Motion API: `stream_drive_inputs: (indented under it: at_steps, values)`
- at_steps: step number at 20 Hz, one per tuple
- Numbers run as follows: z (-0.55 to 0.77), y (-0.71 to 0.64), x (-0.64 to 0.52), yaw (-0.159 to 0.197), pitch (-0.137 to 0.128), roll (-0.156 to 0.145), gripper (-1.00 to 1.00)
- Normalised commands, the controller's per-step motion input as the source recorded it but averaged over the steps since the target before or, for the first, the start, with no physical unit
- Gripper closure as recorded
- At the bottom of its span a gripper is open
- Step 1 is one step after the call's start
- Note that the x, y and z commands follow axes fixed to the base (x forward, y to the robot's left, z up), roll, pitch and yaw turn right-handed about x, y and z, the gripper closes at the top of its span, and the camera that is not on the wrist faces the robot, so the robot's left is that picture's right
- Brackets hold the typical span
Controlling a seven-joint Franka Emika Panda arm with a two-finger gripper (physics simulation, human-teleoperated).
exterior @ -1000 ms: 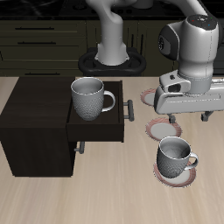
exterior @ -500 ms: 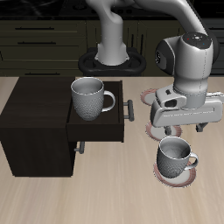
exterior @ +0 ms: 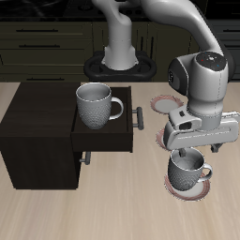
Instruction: Place the porcelain mug that is on the plate onto the top of the cabinet
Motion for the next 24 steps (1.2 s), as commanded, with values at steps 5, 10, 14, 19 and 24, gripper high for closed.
stream_drive_inputs:
  at_steps: [5,10,14,19,24]
  values:
    - [-0.26,0.21,0.04,0.025,0.027,0.022,-1.0]
    - [-0.3,0.07,-0.07,-0.01,0.064,0.033,-1.0]
    - [-0.44,-0.12,-0.01,-0.007,0.076,-0.017,1.0]
    - [-0.17,-0.2,0.03,-0.016,0.035,-0.023,1.0]
    - [0.03,-0.09,-0.04,-0.031,0.008,-0.02,1.0]
